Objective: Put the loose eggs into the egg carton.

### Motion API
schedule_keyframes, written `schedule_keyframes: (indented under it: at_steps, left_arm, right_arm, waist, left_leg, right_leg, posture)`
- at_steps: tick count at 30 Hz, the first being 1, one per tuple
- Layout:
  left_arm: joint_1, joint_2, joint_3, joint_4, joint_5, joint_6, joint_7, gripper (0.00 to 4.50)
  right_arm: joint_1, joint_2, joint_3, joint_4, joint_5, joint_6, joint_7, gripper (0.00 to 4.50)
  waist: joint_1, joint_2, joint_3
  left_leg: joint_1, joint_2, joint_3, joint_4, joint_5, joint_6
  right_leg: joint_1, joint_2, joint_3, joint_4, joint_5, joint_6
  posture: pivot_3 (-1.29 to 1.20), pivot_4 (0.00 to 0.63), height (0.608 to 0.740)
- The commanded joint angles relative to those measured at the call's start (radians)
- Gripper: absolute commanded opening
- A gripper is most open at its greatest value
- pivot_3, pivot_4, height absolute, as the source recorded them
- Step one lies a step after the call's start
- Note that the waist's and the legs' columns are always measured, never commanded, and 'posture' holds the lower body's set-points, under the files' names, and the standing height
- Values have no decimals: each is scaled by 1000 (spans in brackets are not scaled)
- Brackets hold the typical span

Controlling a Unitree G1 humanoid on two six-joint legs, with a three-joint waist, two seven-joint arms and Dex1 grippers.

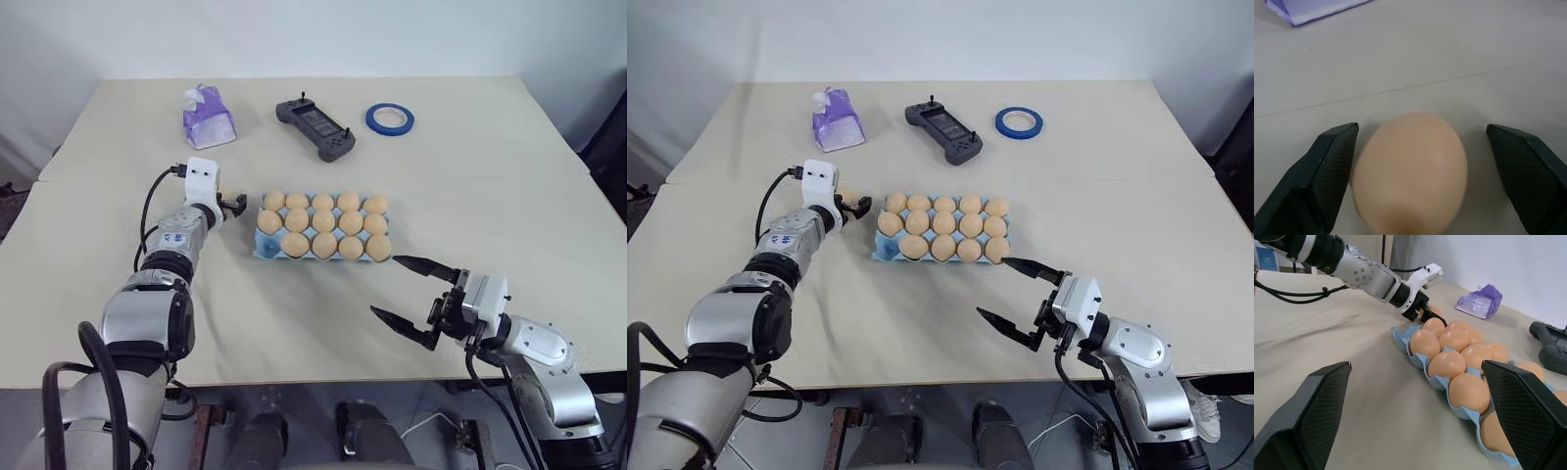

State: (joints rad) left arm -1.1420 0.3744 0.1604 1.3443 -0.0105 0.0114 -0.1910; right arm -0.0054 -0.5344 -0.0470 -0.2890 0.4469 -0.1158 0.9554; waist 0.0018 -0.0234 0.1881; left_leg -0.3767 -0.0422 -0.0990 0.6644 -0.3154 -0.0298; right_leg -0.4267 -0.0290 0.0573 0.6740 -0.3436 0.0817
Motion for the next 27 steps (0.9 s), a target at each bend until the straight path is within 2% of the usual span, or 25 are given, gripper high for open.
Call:
schedule_keyframes:
  at_steps: [1,7,9,12,14,17,19,22,27]
  left_arm:
    - [-25,8,18,-6,4,-4,11,3872]
    - [-1,16,34,-13,-4,-39,-23,2032]
    - [14,20,47,-23,-15,-77,-51,1749]
    - [38,33,63,-50,-37,-159,-143,1737]
    - [77,55,67,-110,-65,-261,-295,1737]
    - [145,89,85,-239,-150,-317,-567,1737]
    - [198,112,73,-355,-195,-311,-716,1737]
    - [292,152,12,-558,-230,-207,-888,1737]
    - [390,179,-73,-696,-198,-94,-948,1737]
  right_arm:
    - [6,3,-15,-49,3,-13,-19,4500]
    - [9,3,-8,-49,0,-11,-27,4500]
    - [4,5,-1,-49,0,-8,-28,4500]
    - [1,4,5,-52,1,-4,-28,4500]
    - [4,2,4,-57,3,0,-29,4500]
    - [15,-6,-5,-66,10,8,-27,4500]
    - [26,-14,-12,-70,14,12,-22,4500]
    - [26,-20,-18,-69,18,16,-19,4500]
    - [3,-18,-18,-61,15,24,-23,4500]
  waist:
    - [0,0,0]
    - [0,0,0]
    - [-1,0,0]
    - [-2,0,0]
    - [-3,0,0]
    - [-3,0,0]
    - [-3,0,0]
    - [-3,0,0]
    - [-3,0,0]
  left_leg:
    - [0,0,0,0,0,1]
    - [0,0,0,0,3,1]
    - [0,0,0,0,4,2]
    - [1,0,1,0,5,1]
    - [1,1,1,0,5,1]
    - [1,2,1,0,6,-1]
    - [1,2,1,0,6,-1]
    - [1,2,1,0,6,0]
    - [2,2,1,0,6,2]
  right_leg:
    - [0,0,0,0,1,0]
    - [0,0,0,1,6,-1]
    - [0,1,0,1,8,0]
    - [0,1,0,0,9,0]
    - [0,1,0,0,10,-1]
    - [0,2,0,0,11,-1]
    - [0,1,0,0,11,-2]
    - [0,1,1,-1,11,-2]
    - [1,1,1,-1,11,-2]
  posture:
    - [0,150,740]
    - [0,150,740]
    - [0,150,740]
    - [0,150,740]
    - [0,150,740]
    - [0,150,740]
    - [0,150,740]
    - [0,150,740]
    - [0,150,740]
